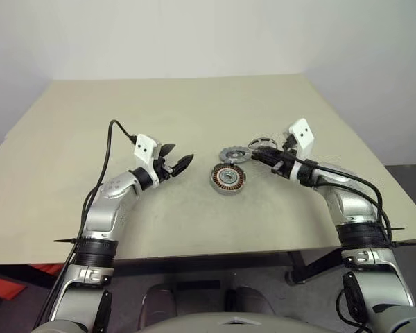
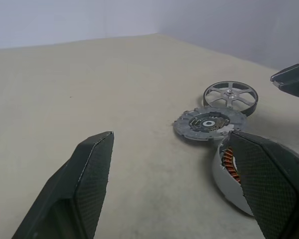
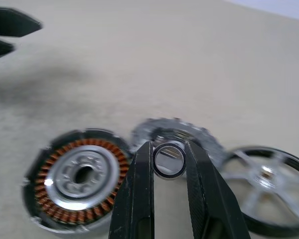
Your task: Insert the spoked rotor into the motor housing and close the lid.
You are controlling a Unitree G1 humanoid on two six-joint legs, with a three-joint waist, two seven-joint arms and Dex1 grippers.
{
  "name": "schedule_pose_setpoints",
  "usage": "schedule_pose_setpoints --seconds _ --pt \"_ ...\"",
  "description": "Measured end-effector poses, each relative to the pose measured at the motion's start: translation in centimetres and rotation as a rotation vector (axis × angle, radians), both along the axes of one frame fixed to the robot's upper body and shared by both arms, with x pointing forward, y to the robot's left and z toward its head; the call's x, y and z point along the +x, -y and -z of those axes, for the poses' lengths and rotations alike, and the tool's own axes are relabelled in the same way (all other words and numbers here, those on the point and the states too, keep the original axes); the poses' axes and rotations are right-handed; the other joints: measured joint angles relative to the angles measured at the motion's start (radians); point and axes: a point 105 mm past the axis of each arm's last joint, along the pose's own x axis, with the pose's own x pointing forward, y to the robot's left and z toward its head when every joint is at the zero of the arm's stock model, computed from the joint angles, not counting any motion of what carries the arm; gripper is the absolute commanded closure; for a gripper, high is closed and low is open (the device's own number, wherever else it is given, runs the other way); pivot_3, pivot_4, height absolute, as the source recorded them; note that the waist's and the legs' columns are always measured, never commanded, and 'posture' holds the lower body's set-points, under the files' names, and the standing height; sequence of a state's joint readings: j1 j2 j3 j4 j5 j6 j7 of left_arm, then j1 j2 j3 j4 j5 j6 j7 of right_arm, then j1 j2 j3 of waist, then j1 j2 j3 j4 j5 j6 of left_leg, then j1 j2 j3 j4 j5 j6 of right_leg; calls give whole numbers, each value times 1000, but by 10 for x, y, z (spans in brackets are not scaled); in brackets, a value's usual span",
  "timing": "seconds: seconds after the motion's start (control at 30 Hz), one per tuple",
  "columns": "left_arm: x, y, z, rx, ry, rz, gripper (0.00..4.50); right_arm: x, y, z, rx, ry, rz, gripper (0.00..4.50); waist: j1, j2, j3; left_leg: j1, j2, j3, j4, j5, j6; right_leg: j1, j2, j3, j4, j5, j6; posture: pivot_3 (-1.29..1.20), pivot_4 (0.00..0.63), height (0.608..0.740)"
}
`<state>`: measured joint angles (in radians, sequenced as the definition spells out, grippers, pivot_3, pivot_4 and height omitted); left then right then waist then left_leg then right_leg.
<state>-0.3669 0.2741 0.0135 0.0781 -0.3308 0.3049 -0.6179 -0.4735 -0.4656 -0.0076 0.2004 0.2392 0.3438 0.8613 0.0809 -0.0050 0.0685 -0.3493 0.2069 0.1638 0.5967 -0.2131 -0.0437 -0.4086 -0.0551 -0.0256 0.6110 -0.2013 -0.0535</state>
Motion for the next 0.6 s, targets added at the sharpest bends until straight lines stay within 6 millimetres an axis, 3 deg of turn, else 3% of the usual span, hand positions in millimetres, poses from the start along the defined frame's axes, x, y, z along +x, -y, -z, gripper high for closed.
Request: schedule_pose_setpoints --seconds 0.27,0.6 --pt "1 -2 0 3 0 -15 639 -12 -53 21 -9 -69 -159 3942 -3 0 0 0 0 0 0 0 -1 0 0 0 0 0 0 0 0 740" --pt "-1 -10 3 14 -4 -47 639 -10 -50 46 -49 -135 -127 3942 -4 0 0 0 0 0 0 0 -1 1 -1 0 0 0 0 0 0 740"
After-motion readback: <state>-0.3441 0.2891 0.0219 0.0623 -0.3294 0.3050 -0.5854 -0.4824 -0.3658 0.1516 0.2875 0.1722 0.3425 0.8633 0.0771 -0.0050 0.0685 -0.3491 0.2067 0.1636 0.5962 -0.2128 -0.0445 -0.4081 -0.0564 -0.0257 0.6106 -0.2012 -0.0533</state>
